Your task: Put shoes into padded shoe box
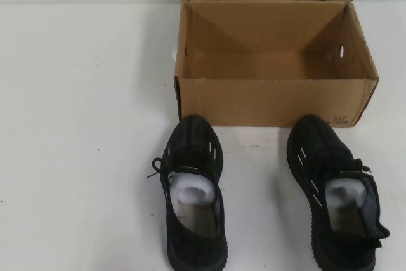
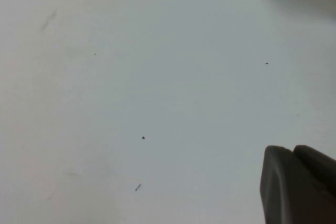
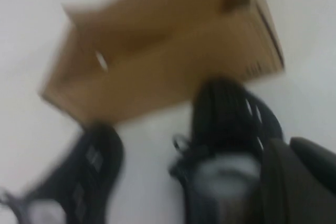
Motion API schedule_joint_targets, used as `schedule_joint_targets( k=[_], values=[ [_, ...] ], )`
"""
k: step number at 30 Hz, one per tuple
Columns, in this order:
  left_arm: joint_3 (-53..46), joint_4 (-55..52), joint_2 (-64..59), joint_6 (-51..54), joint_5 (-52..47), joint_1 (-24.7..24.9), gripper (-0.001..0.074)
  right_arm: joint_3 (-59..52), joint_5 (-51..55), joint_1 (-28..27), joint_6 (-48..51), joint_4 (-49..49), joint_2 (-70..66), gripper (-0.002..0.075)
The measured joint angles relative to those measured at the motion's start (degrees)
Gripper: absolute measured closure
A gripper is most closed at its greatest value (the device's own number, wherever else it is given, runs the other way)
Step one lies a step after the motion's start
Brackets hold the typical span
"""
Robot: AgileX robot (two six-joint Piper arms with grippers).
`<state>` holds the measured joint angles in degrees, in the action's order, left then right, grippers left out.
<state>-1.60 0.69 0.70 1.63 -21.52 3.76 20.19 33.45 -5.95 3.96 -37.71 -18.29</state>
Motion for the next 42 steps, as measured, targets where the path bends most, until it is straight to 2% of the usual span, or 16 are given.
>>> schedule_joint_targets(
  k=[5,8,15,19,23,26,30,33,35,42],
  values=[
    [0.0,0.0,0.0,0.0,0.0,0.0,0.0738,14.32,17.58,0.02,2.28,13.0,-18.45,0.0734],
    [0.0,0.0,0.0,0.0,0.0,0.0,0.0738,21.52,23.63,0.02,5.97,17.38,-27.2,0.0734],
    [0.0,0.0,0.0,0.0,0.0,0.0,0.0738,31.77,28.44,0.41,20.63,15.97,-41.86,0.0734],
    [0.0,0.0,0.0,0.0,0.0,0.0,0.0738,35.49,29.58,5.59,27.66,13.22,-47.46,0.0734],
    [0.0,0.0,0.0,0.0,0.0,0.0,0.0738,38.33,30.51,14.66,34.52,13.81,-51.96,0.073],
    [0.0,0.0,0.0,0.0,0.0,0.0,0.0738,39.15,30.74,21.79,38.96,16.86,-53.76,0.0693],
    [0.0,0.0,0.0,0.0,0.0,0.0,0.0738,39.36,30.76,28.03,41.15,24.47,-55.0,0.0561],
    [0.0,0.0,0.0,0.0,0.0,0.0,0.0738,39.36,29.19,29.93,41.86,30.49,-56.0,0.047],
    [0.0,0.0,0.0,0.0,0.0,0.0,0.0738,39.36,27.48,30.19,42.68,33.57,-56.78,0.0443],
    [0.0,0.0,0.0,0.0,0.0,0.0,0.0738,39.36,22.13,30.37,46.14,38.01,-60.09,0.0421]
  ],
)
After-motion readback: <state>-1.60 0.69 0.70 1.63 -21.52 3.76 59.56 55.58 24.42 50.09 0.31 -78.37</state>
